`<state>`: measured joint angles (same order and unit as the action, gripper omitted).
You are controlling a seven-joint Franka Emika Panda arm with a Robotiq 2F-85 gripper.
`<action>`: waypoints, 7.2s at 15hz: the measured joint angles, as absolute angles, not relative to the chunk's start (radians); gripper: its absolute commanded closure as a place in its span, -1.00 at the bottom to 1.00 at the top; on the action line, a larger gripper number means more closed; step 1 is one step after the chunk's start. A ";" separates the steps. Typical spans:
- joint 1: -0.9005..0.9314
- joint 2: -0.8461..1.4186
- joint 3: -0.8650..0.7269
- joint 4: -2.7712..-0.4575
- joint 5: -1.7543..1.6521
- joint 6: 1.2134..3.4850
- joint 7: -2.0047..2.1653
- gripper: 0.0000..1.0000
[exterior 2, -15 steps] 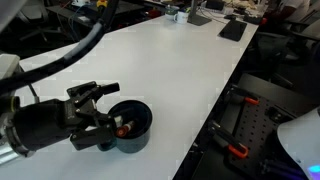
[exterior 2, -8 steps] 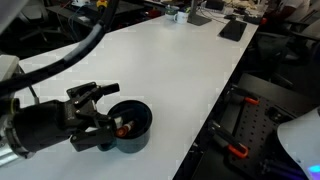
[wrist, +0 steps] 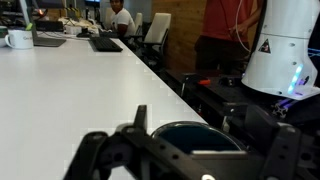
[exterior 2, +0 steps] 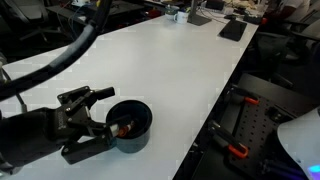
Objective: Pick up the marker from the cup and put it on the table
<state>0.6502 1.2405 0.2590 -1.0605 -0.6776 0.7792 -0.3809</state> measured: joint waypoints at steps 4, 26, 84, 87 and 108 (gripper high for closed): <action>0.671 1.241 0.261 -1.061 -0.678 0.779 -0.381 -1.00; 0.676 1.273 0.261 -1.067 -0.677 0.779 -0.386 -0.70; 0.334 0.882 0.284 -1.505 -0.457 1.073 -0.267 0.95; 0.334 0.841 0.284 -1.517 -0.447 1.073 -0.259 0.95; 0.289 0.648 0.219 -1.663 -0.430 1.094 -0.114 0.95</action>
<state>0.2888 0.6480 0.2193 -1.6630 -0.4296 1.0940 -0.1137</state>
